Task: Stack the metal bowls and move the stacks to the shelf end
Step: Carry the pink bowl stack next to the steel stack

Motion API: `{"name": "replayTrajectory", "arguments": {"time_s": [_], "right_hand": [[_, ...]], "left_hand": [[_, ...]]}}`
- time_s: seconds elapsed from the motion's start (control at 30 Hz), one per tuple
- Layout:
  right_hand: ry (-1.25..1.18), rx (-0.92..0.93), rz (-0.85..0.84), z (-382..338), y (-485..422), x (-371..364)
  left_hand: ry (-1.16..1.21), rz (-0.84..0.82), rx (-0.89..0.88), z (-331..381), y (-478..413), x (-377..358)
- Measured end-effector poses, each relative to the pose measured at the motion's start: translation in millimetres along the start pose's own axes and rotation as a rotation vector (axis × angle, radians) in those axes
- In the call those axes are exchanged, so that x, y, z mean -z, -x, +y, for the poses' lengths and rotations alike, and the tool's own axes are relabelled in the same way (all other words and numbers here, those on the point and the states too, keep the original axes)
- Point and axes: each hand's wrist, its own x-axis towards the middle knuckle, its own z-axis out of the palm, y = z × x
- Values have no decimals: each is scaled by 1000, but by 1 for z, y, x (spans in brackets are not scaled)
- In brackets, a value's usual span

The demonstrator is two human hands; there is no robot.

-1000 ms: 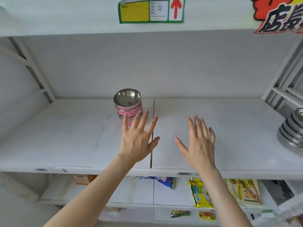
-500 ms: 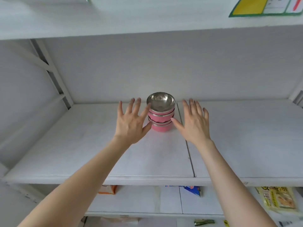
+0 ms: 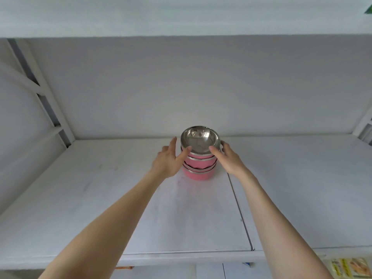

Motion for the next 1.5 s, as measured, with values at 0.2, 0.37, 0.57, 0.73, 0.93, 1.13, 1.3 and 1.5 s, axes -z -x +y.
{"name": "replayTrajectory", "arguments": {"time_s": [0.2,0.37,0.57,0.73,0.93,1.13,1.3,1.5], "right_hand": [[-434,-110,-138,12,-6,-16],[-563,-141,-165,14,-9,-24],[-565,-141,-165,13,0,-25],[-541,-121,-154,5,21,-21],[-520,-95,-169,4,49,-3],[-496,-78,-190,10,61,32],[-458,-40,-228,21,69,67],[-440,-46,-224,44,91,110]], "left_hand": [[506,-217,86,-5,-7,-18],[572,-216,64,-5,-5,-23],[557,-198,51,-5,9,-20],[601,-192,27,-1,30,-14],[609,-209,23,15,56,-14],[617,-184,20,47,72,-27],[622,-140,45,79,87,-42],[617,-171,48,120,107,-68]]}}
